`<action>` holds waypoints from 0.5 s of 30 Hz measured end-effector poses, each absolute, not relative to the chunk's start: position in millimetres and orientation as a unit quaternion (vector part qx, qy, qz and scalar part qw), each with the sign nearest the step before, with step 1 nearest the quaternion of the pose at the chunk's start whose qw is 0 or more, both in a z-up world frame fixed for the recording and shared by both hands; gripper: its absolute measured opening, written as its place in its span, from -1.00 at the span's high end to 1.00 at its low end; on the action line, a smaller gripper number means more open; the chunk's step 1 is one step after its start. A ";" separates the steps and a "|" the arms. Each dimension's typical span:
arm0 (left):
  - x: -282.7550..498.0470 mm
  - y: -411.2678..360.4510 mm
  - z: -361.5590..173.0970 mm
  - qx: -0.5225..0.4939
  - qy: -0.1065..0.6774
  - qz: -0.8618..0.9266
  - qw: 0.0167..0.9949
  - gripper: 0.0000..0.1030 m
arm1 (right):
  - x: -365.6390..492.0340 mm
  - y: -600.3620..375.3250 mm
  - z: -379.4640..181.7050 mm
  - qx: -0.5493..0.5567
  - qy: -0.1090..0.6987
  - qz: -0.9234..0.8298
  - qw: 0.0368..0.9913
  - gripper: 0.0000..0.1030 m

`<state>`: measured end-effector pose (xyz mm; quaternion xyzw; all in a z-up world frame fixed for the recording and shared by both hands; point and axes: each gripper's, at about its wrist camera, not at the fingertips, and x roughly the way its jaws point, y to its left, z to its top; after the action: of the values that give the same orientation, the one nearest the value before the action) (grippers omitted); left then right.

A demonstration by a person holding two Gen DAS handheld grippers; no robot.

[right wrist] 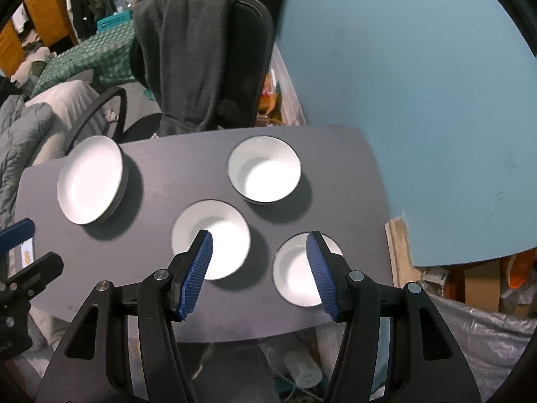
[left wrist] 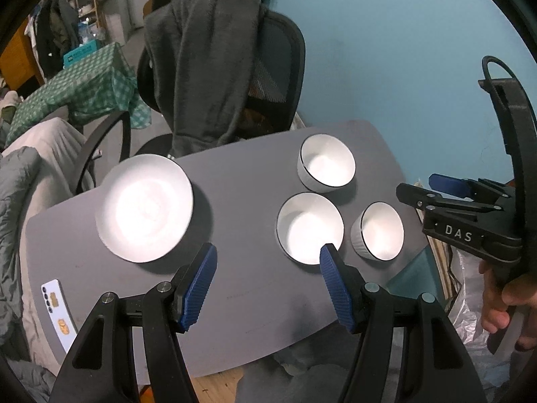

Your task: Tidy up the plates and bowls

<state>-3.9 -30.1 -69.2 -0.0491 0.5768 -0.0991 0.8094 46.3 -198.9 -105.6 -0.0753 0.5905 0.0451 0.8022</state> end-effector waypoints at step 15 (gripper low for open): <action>32.9 -54.1 -158.7 -0.065 0.648 -0.059 0.756 -0.26 | 84.8 -219.8 -188.0 -0.045 0.650 0.156 0.742 -0.11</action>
<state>32.9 -54.1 -158.7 -0.0655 0.6485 -0.0593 0.7561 84.8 -219.8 -188.0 -0.0454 0.6502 0.1557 0.7423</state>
